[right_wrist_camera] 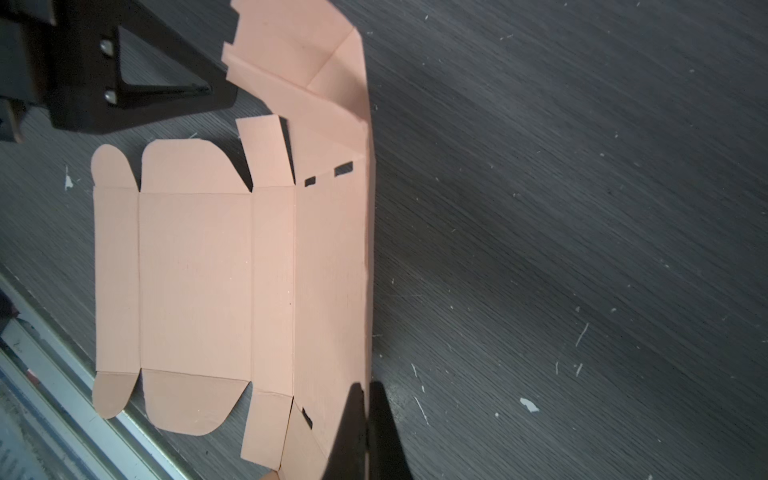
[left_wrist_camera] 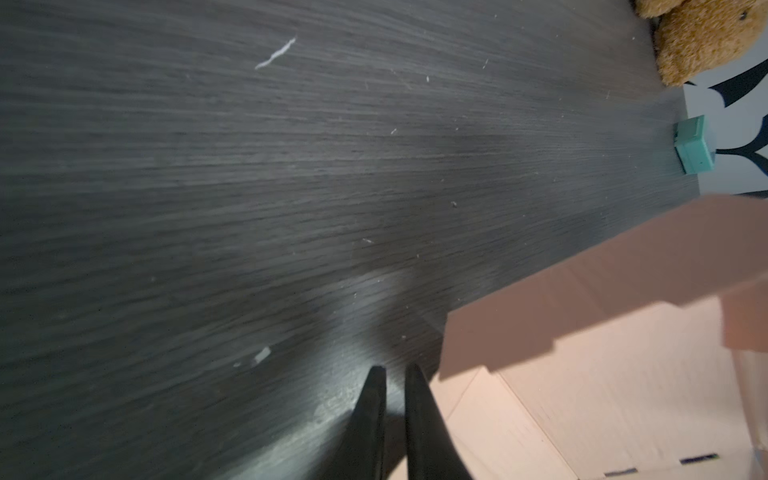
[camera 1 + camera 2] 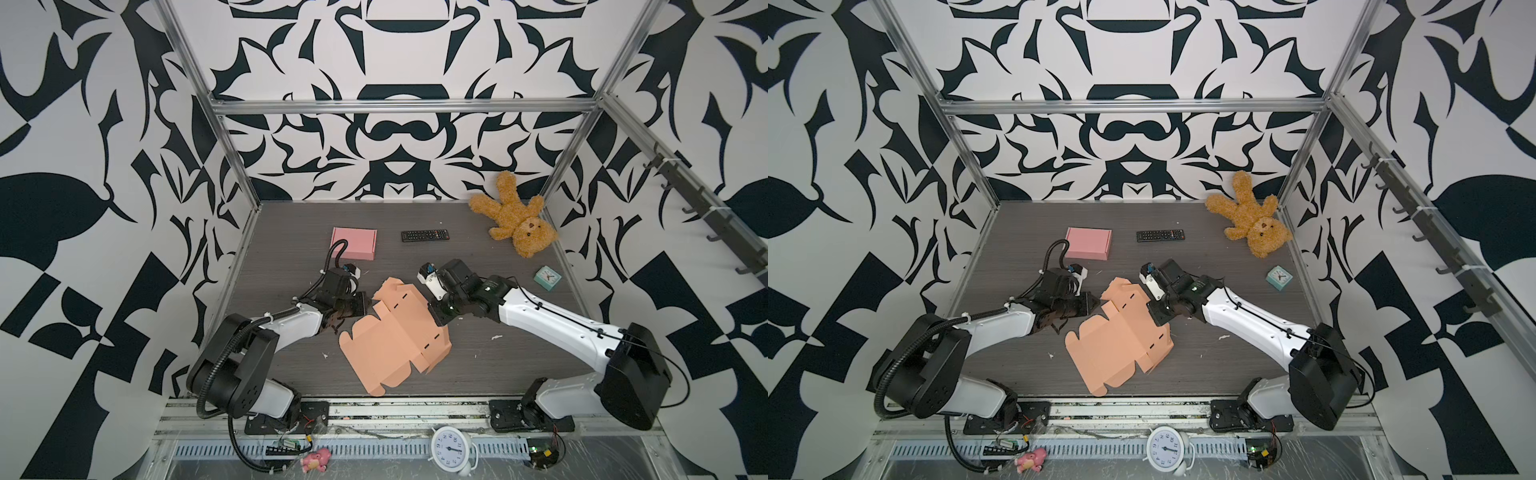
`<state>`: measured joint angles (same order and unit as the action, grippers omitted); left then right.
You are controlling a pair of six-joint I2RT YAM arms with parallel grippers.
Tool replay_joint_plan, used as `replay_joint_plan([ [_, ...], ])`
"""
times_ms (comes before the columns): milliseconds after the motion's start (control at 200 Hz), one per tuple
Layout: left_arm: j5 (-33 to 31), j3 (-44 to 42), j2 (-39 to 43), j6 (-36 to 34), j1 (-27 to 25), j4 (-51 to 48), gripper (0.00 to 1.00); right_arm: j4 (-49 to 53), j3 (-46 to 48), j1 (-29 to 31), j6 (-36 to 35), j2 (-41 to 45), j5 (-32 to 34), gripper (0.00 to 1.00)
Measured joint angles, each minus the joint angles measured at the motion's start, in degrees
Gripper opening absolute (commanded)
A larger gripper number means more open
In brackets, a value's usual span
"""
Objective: Fold the paper box
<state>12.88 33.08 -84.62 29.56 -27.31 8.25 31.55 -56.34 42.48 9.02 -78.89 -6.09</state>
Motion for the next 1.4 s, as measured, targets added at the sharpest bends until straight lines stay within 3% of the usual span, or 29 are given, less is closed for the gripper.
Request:
replay_joint_plan([
  [265, 3.3, -0.1, -3.6, 1.2, 0.0, 5.0, 0.15, 0.0, 0.0, 0.3, 0.0, 0.0, 0.2, 0.00],
  [565, 6.2, -2.9, -2.0, 3.5, -0.4, 7.3, 0.16, 0.0, 0.0, 0.4, 0.0, 0.0, 0.9, 0.00],
  [950, 5.7, -4.8, -0.2, 5.3, -5.9, 8.0, 0.16, 0.4, -0.1, 0.5, -0.3, -0.4, 1.5, 0.00],
  [1235, 4.6, -4.8, 0.2, 5.5, -7.6, 8.0, 0.16, 1.7, -0.7, 3.7, -3.1, -0.4, 7.1, 0.00],
  [1400, 1.6, -4.9, 6.6, 3.1, -7.2, 3.6, 0.17, 2.1, -1.9, 4.3, -6.0, -0.4, 12.2, 0.00],
])
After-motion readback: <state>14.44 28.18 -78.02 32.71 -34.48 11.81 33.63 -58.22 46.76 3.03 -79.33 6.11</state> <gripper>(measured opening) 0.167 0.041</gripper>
